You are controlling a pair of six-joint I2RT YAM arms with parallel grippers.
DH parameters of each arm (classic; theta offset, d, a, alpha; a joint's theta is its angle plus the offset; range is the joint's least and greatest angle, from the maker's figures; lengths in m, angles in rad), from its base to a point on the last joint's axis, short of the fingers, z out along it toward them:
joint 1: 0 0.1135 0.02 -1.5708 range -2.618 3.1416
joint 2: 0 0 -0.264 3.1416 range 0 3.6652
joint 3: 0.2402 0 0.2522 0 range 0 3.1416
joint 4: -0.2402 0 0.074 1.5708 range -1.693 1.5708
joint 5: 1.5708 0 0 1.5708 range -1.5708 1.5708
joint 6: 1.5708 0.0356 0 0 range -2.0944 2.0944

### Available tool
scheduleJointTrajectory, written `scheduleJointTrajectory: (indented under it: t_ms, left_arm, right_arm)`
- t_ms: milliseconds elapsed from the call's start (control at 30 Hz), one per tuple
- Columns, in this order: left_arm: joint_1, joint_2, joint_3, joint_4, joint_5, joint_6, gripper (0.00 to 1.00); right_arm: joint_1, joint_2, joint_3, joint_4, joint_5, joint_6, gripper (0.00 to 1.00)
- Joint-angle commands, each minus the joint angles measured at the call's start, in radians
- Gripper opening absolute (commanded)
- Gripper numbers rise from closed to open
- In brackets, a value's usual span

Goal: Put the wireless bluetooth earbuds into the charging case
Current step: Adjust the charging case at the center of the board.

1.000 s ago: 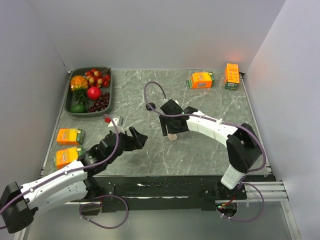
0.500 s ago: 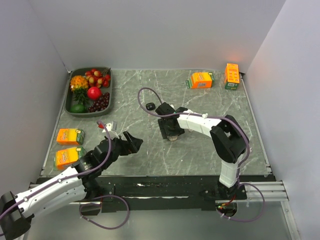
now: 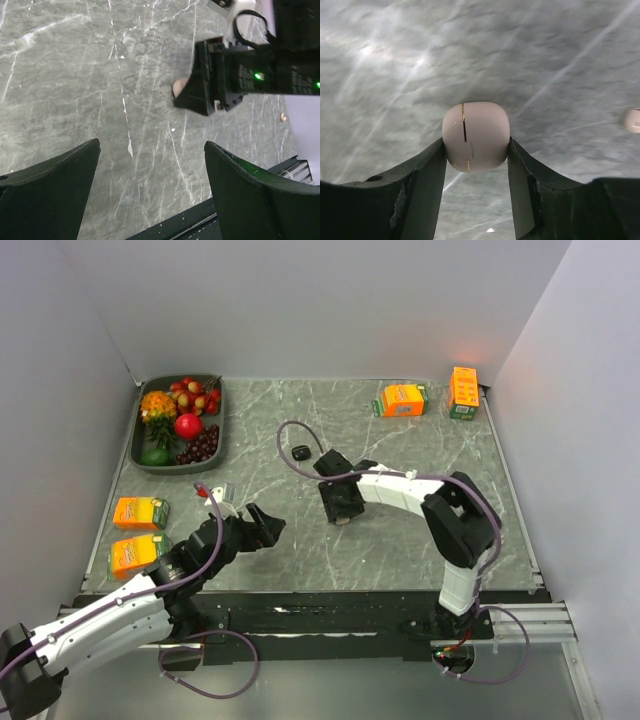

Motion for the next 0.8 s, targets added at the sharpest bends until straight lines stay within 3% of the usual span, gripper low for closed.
scheduleJointTrajectory:
  t_ms: [0, 33, 167, 300, 433, 533, 600, 767]
  left_arm:
    - [-0.001, -0.001, 0.001, 0.023, -0.015, -0.016, 0.91]
    - [-0.002, -0.001, 0.001, 0.027, -0.011, -0.017, 0.91]
    - [-0.001, -0.01, -0.008, 0.04, -0.006, -0.024, 0.91]
    - [-0.001, -0.025, -0.016, 0.054, -0.002, -0.027, 0.91]
    - [-0.001, -0.038, -0.022, 0.051, -0.008, -0.033, 0.91]
    - [-0.001, -0.044, -0.027, 0.04, -0.008, -0.039, 0.91]
    - [-0.001, -0.051, -0.03, 0.034, -0.012, -0.04, 0.92]
    - [-0.001, -0.059, -0.037, 0.028, -0.012, -0.042, 0.92]
  right_arm:
    - [-0.007, -0.19, -0.082, 0.155, -0.233, -0.01, 0.34]
    - [-0.02, -0.211, -0.129, 0.192, -0.373, 0.014, 0.35]
    - [-0.084, -0.271, -0.236, 0.456, -0.702, 0.119, 0.35]
    - [-0.135, -0.272, -0.346, 0.753, -0.971, 0.295, 0.41]
    - [-0.178, -0.21, -0.412, 0.924, -1.079, 0.43, 0.5]
    - [-0.21, -0.173, -0.455, 0.998, -1.108, 0.496, 0.64]
    - [-0.228, -0.178, -0.47, 0.99, -1.102, 0.49, 0.72]
    - [-0.27, -0.202, -0.501, 0.871, -1.07, 0.437, 0.78]
